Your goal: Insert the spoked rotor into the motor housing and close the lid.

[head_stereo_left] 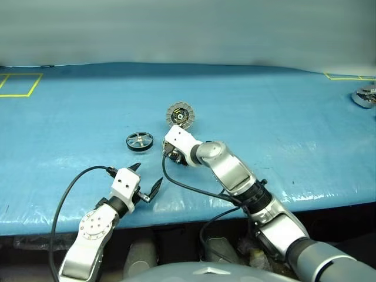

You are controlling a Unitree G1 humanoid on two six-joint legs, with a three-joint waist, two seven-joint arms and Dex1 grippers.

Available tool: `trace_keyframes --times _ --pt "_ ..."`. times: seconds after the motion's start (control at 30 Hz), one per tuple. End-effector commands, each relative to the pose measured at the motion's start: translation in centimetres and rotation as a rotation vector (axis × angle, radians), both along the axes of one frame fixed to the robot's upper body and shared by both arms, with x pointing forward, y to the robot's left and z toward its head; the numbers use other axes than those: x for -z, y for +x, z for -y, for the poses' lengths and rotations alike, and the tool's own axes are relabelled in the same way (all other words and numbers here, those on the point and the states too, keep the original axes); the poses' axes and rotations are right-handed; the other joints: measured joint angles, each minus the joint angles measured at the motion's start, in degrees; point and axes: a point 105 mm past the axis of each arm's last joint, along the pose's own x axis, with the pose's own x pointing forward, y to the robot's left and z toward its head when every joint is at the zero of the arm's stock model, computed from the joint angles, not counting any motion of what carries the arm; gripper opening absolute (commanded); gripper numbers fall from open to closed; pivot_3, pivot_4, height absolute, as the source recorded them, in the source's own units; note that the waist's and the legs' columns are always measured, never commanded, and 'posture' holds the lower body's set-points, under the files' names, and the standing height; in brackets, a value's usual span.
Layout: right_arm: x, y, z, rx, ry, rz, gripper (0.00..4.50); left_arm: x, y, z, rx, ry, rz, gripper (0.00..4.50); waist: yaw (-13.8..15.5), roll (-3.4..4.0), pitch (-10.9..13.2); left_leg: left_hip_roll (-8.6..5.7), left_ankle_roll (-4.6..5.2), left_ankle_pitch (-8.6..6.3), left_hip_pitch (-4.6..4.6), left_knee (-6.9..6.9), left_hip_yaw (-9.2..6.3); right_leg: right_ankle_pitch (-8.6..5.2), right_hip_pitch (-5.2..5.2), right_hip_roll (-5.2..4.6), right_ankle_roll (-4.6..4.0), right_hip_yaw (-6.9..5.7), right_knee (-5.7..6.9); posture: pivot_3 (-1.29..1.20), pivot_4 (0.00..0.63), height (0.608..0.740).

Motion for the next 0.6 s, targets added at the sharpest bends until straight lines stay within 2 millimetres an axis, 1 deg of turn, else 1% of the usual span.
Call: trace_keyframes --times 0.03,0.2,0.27,0.37,0.4,0.43,0.53,0.6 --pt "2.6 -3.3 -1.0 -0.022 -0.004 -0.161 1.86 -1.8 -0.1 0.3 0.013 -0.004 0.079 4.5 0.01 0.03 -0.04 0.0 -0.01 0.0 0.0 -0.01 0.0 -0.01 -0.01 0.0 -0.01 0.0 0.0 0.0 0.15 0.74" --pt "2.4 -5.2 -1.7 -0.038 0.005 -0.161 1.86 -1.6 -0.2 0.5 0.031 -0.01 0.062 4.5 0.02 0.02 -0.05 -0.01 -0.08 -0.04 -0.03 -0.05 0.01 -0.04 -0.05 -0.02 -0.06 -0.01 -0.04 0.0 0.15 0.74" --pt "2.3 -5.5 -1.9 -0.031 0.015 -0.154 1.86 -1.5 -0.3 0.7 0.045 -0.007 0.056 4.5 0.0 0.02 -0.05 -0.01 -0.1 -0.06 -0.03 -0.07 0.0 -0.06 -0.06 -0.01 -0.09 -0.01 -0.05 0.0 0.15 0.74" --pt "1.6 -5.3 -2.2 -0.01 0.038 -0.129 1.86 -1.4 -0.2 0.8 0.053 -0.01 0.051 4.5 0.01 0.03 -0.04 0.0 -0.1 -0.06 -0.03 -0.08 -0.01 -0.07 -0.07 0.03 -0.09 -0.02 -0.04 0.0 0.15 0.74" --pt "1.1 -5.2 -2.3 -0.004 0.052 -0.113 2.58 -1.4 -0.2 0.9 0.057 -0.011 0.05 4.5 0.01 0.04 -0.04 0.0 -0.1 -0.06 -0.04 -0.08 -0.01 -0.08 -0.08 0.04 -0.09 -0.03 -0.05 0.0 0.15 0.74" --pt "0.3 -5.0 -2.5 0.005 0.064 -0.083 2.8 -1.4 -0.2 0.9 0.063 -0.012 0.048 4.5 0.03 0.06 -0.02 0.0 -0.1 -0.06 -0.04 -0.09 -0.01 -0.08 -0.08 0.04 -0.1 -0.03 -0.04 0.0 0.15 0.74" --pt "-2.6 -4.4 -2.8 0.018 0.101 0.001 3.78 -1.3 -0.1 1.0 0.075 -0.015 0.044 4.5 0.1 0.12 0.06 -0.01 -0.1 -0.05 -0.16 -0.07 0.0 -0.08 -0.16 0.04 -0.09 -0.03 -0.04 0.0 0.15 0.74" --pt "-4.3 -4.2 -2.6 0.029 0.132 0.024 3.78 -1.3 0.0 1.1 0.08 -0.02 0.043 4.5 0.24 0.13 0.13 -0.06 -0.1 -0.05 -0.19 -0.06 -0.01 -0.07 -0.17 0.04 -0.09 -0.05 -0.04 0.0 0.15 0.74"
